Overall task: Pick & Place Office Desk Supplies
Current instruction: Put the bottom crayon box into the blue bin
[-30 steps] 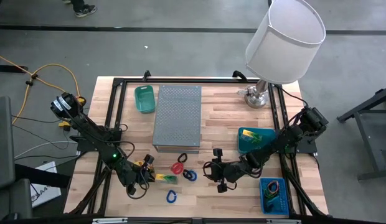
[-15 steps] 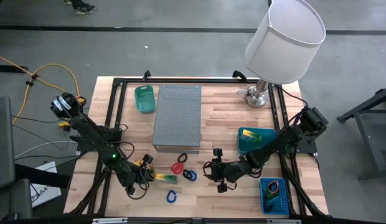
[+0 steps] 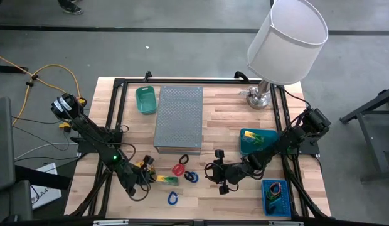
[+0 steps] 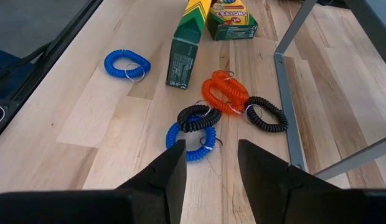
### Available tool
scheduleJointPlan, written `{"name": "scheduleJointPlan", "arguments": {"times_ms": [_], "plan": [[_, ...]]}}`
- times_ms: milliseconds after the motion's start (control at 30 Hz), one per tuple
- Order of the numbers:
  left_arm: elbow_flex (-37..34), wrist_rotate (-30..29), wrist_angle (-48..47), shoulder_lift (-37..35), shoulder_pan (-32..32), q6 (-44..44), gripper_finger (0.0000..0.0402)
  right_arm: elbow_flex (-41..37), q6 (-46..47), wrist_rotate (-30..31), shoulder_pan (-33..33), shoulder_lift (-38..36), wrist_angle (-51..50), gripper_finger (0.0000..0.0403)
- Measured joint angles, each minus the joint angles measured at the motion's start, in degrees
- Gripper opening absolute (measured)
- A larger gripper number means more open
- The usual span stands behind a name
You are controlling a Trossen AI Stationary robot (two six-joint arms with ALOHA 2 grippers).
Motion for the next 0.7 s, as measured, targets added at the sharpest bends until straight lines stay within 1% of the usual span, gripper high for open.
{"name": "scheduleJointPlan", "arguments": {"times_ms": [133, 500, 700], "plan": [[0.0, 0.8, -1.4, 0.0, -0.1, -2.1, 0.0029, 0.0, 0.0, 0.0, 0.0, 0.0, 0.0, 0.0133], [0.0, 0.8, -2.8, -0.2, -3.0, -7.7, 0.0029, 0.0, 0.0, 0.0, 0.0, 0.0, 0.0, 0.0133], [0.0, 0.6, -5.0, -5.0, -3.8, -7.9, 0.0029, 0.0, 0.0, 0.0, 0.0, 0.0, 0.0, 0.0133]]}}
